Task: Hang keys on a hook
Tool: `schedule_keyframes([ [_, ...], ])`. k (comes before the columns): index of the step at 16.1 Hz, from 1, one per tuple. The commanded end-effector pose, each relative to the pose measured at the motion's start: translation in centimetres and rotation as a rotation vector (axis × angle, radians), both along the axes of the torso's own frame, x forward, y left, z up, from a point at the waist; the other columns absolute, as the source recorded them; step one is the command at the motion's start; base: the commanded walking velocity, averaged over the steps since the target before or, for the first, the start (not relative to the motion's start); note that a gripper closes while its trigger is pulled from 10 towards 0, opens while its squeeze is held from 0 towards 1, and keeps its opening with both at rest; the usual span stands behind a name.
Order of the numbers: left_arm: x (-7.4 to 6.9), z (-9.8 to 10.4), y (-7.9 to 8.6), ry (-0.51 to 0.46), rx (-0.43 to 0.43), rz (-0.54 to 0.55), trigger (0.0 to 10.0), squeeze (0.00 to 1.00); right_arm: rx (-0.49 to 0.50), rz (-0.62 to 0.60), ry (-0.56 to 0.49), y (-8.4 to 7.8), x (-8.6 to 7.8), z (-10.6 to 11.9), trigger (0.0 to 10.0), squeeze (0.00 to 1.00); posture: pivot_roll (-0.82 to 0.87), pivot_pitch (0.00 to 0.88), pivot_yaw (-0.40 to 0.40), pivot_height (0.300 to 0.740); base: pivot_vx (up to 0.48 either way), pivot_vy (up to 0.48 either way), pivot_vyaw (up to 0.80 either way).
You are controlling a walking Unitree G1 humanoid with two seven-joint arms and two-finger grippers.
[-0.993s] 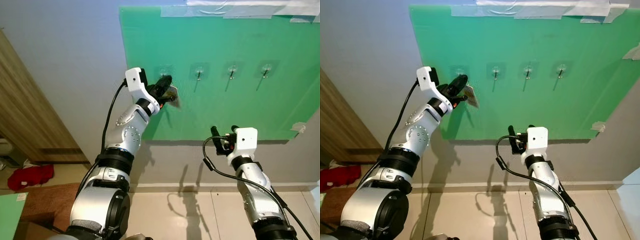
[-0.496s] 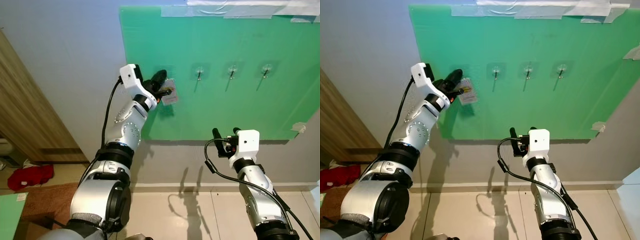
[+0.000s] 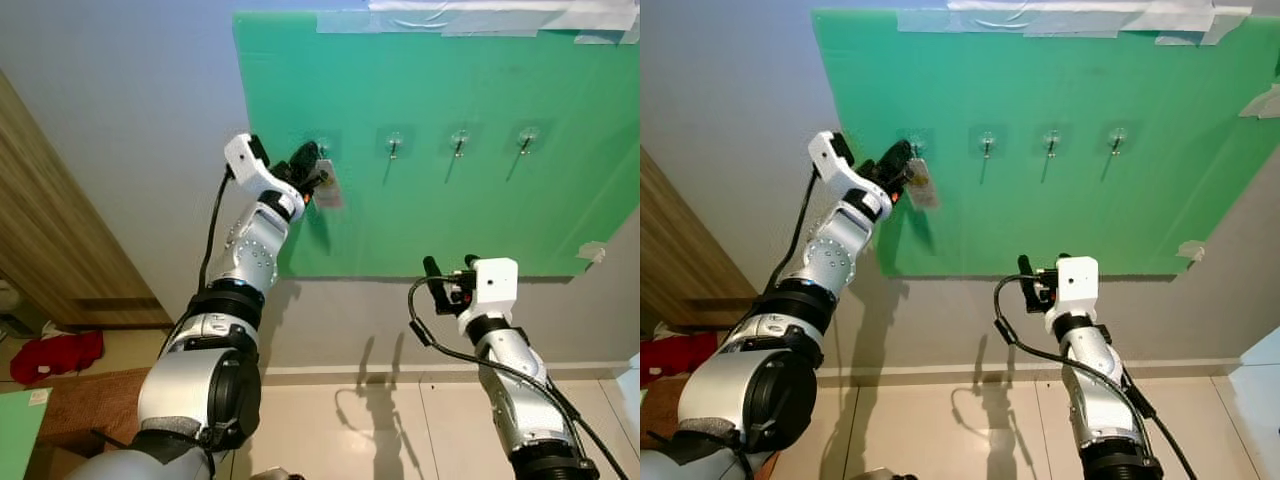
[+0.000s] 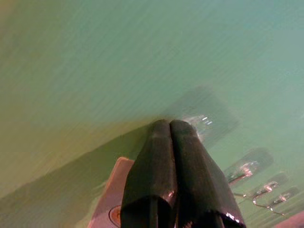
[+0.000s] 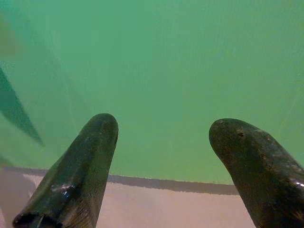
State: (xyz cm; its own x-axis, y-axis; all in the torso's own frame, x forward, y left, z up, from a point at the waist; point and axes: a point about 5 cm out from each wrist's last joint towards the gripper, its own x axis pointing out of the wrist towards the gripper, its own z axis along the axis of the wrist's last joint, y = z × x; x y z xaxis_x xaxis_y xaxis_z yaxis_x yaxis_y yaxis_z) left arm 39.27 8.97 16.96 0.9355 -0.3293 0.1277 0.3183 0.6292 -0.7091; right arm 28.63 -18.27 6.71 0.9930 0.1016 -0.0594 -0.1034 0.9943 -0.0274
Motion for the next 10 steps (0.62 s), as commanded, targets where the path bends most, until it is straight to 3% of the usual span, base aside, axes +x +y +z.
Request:
schedule_keyframes([
  [1,0.1,-0.1,0.1,0.031,-0.009,0.009,0.0,0.0,0.008,-0.006,0.001,-0.1,0.0,0.2,10.0,0.0,-0.14,0.0,0.085,0.74,0.0,0.0,0.0],
  [6,-0.1,-1.6,-0.6,0.157,-0.004,-0.019,0.0,0.0,0.009,-0.004,0.007,0.0,0.0,0.1,10.0,0.0,-0.14,0.0,0.088,0.74,0.0,0.0,0.0],
  [9,-0.2,-2.1,-0.7,0.182,-0.006,-0.024,0.0,0.0,0.008,-0.001,0.007,0.0,0.0,0.1,10.0,0.0,-0.14,0.0,0.088,0.74,0.0,0.0,0.0],
  [10,-0.3,-2.3,-0.7,0.189,0.03,-0.021,0.0,0.0,0.006,0.0,0.007,0.0,0.0,0.1,10.0,0.0,-0.14,0.0,0.087,0.74,0.0,0.0,0.0],
])
